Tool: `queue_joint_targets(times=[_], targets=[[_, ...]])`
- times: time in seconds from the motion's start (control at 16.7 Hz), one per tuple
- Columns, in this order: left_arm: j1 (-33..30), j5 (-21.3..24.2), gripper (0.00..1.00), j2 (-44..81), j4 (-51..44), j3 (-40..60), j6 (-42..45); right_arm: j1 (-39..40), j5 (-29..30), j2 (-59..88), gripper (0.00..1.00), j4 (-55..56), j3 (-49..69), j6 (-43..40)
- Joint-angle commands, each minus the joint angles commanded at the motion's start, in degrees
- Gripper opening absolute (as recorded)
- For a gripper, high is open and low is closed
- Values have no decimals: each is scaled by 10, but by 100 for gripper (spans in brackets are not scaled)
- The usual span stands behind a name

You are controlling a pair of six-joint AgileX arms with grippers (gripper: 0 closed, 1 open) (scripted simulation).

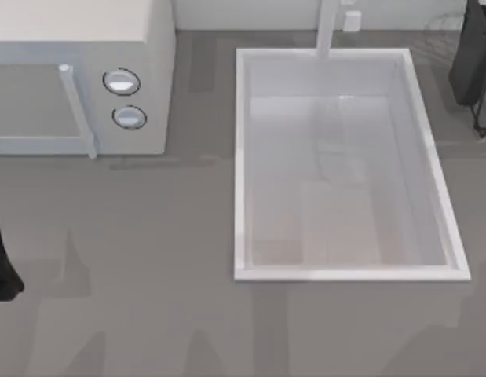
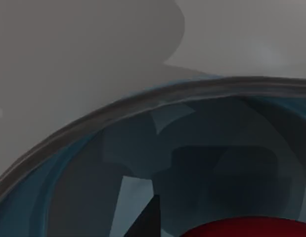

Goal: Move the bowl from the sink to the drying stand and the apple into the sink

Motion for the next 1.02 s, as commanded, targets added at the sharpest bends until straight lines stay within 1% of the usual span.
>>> queue_joint_targets(times=[0.12,0.36,0.48,0.84,1.02], targets=[[0,0,100,0,0,0,0,-1,1,-14,0,-45,31,-1],[0,0,100,0,0,0,0,-2,1,-51,0,-170,103,-2],[0,0,100,0,0,0,0,-2,0,-68,0,-207,130,-2],[0,0,100,0,0,0,0,-1,-1,-73,0,-219,138,-1],[0,0,100,0,0,0,0,19,13,-68,0,-185,138,6]])
